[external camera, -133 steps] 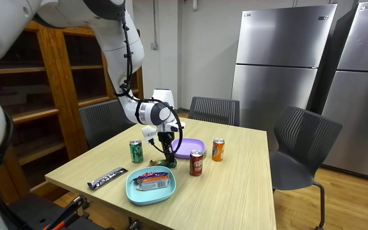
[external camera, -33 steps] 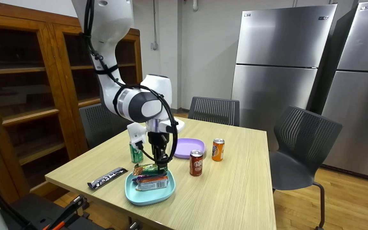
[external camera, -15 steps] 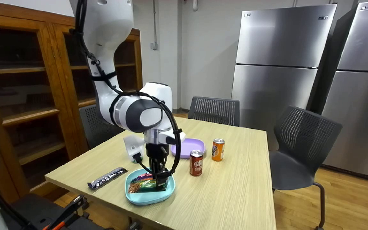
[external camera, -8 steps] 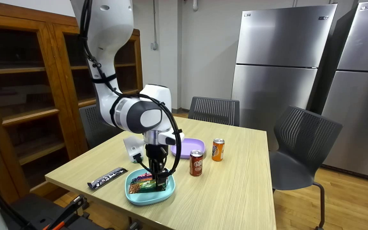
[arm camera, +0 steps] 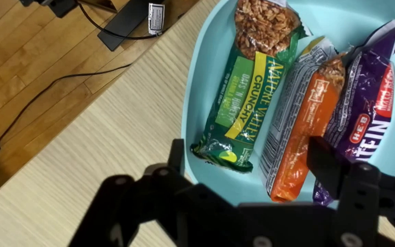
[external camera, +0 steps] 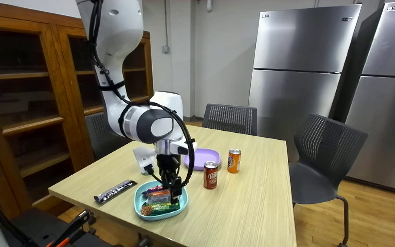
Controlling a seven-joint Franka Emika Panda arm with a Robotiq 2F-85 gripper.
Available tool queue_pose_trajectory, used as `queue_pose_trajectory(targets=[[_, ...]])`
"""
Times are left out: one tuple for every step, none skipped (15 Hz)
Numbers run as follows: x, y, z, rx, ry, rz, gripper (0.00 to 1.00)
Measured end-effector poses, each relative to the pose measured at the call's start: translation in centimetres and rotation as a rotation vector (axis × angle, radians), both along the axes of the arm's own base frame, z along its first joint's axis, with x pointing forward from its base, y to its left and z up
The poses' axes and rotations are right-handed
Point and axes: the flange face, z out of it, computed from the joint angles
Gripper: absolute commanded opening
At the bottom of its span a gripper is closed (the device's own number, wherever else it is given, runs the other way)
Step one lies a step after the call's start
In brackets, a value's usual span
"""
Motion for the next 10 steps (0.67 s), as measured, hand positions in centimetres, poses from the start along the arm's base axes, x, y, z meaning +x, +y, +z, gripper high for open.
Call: queue_pose_trajectory(targets=[[0.1,0.0,0.1,-0.001,-0.005,0.001,1.0],[0.2,0.1,0.2,-0.001,-0.011,0.003,1.0],[0.3,0.2,0.3,-0.002,-0.016,0.006,1.0],[0.4,0.4,0.5,-0.002,-0.021,0.011,1.0],[0.5,0.7,0.7,-0.001,-0.026,0.019,1.0],[0.6,1.0,1.0,-0.001,-0.029,0.031,1.0],[0.6,1.5,1.2,-0.001,-0.033,0.047,1.0],[0.5,2.1,1.4,0.0,-0.035,0.065,1.0],[0.4,2.7,1.6,0.0,-0.036,0.084,1.0],[0.2,3.4,1.8,0.0,-0.036,0.105,1.0]])
